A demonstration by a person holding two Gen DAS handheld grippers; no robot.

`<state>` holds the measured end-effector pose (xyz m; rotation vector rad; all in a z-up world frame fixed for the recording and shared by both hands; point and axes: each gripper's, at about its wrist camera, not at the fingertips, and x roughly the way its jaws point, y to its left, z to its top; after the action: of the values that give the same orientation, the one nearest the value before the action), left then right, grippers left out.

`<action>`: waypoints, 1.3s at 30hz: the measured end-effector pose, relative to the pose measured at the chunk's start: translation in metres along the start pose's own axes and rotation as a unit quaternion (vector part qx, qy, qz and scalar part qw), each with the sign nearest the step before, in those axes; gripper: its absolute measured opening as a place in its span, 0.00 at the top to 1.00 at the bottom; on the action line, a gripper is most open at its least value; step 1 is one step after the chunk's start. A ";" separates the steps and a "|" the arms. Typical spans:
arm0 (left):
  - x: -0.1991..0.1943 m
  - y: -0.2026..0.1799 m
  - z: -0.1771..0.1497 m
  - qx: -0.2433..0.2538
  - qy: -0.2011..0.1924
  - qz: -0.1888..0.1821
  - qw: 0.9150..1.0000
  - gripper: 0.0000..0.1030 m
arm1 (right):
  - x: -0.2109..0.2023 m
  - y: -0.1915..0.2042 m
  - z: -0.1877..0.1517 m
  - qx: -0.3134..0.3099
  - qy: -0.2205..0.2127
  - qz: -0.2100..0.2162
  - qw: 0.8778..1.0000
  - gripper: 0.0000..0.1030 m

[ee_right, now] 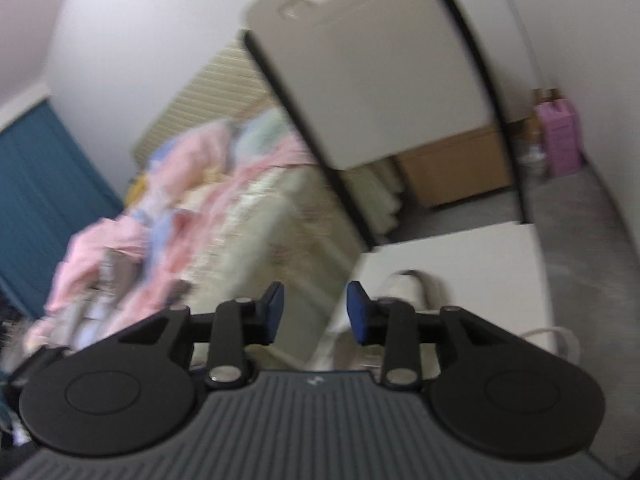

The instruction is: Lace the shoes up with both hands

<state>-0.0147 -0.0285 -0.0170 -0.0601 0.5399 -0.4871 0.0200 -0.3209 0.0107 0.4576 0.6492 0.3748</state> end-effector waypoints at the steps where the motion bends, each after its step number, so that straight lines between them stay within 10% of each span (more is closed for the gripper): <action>1: -0.002 0.002 -0.006 -0.003 0.006 -0.001 1.000 0.97 | 0.004 -0.010 -0.001 -0.003 0.009 -0.020 1.000 0.64; 19: 0.000 0.063 -0.061 -0.079 0.088 0.043 0.992 0.97 | 0.167 -0.080 -0.051 -0.107 0.224 -0.149 0.957 0.67; 39: 0.005 0.066 -0.064 -0.087 0.088 0.043 0.991 0.97 | 0.190 -0.079 -0.070 -0.144 0.258 -0.192 0.936 0.98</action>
<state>-0.0145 0.0321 -0.0863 -0.1617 0.7536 -0.3624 0.1289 -0.2781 -0.1720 -0.0650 1.1536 0.2087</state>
